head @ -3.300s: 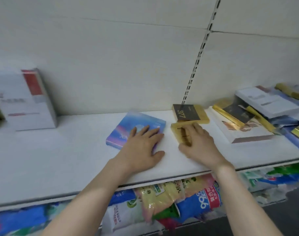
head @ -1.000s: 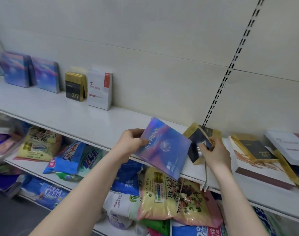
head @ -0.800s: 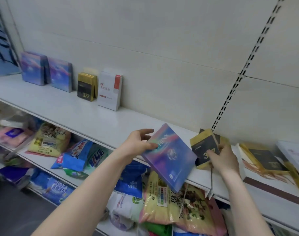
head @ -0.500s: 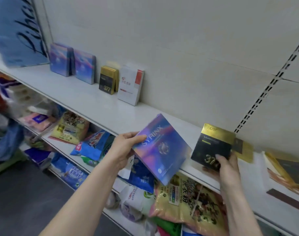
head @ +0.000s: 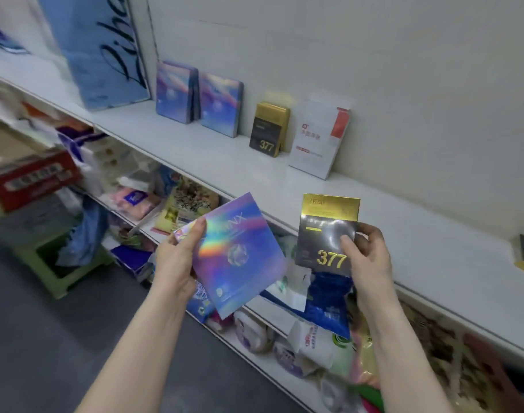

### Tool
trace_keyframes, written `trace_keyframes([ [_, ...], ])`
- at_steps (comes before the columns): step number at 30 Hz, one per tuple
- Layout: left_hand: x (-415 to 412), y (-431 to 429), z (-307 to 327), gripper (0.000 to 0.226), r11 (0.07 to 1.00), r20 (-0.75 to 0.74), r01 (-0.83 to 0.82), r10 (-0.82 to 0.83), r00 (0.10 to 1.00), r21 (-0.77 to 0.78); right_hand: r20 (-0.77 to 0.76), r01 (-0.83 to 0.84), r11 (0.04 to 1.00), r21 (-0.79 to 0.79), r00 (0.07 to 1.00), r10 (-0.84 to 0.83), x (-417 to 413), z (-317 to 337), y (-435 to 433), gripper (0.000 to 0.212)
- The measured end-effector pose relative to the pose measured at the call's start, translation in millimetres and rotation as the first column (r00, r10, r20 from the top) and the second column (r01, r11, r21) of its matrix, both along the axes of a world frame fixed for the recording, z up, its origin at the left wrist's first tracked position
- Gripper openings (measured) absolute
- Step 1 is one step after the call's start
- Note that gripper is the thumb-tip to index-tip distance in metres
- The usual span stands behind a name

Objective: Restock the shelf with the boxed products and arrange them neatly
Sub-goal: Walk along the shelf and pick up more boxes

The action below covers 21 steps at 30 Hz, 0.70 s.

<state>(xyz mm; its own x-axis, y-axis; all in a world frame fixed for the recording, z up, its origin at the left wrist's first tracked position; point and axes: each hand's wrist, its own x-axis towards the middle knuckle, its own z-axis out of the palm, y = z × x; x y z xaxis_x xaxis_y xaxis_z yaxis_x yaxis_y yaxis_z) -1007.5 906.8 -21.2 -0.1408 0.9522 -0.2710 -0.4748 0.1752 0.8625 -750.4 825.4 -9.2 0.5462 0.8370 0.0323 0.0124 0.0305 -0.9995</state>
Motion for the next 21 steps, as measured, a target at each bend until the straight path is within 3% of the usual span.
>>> trace_keyframes([
  [4, -68, 53, 9, 0.022, 0.999, -0.037, -0.004, 0.005, 0.999, 0.044, 0.061, -0.068, 0.998, -0.008, 0.996, 0.069, -60, 6, 57, 0.061],
  [6, -94, 78, 15, 0.026, 0.998, -0.057, 0.009, -0.006, 0.998, 0.058, 0.075, -0.086, 0.996, -0.002, 0.993, 0.086, -82, 10, 82, 0.070],
  [11, -128, 138, 31, 0.011, 0.992, -0.081, 0.050, -0.041, 0.996, 0.118, 0.173, -0.003, 0.998, 0.060, 0.985, -0.008, -111, 28, 141, 0.053],
  [16, -133, 200, 45, 0.014, 0.983, -0.044, 0.095, -0.089, 0.995, 0.156, 0.323, 0.123, 0.979, 0.163, 0.931, -0.171, -95, 48, 208, 0.036],
  [21, -123, 257, 60, 0.024, 0.972, -0.022, 0.134, -0.132, 0.991, 0.191, 0.445, 0.117, 0.984, 0.135, 0.880, -0.165, -74, 52, 283, 0.031],
])
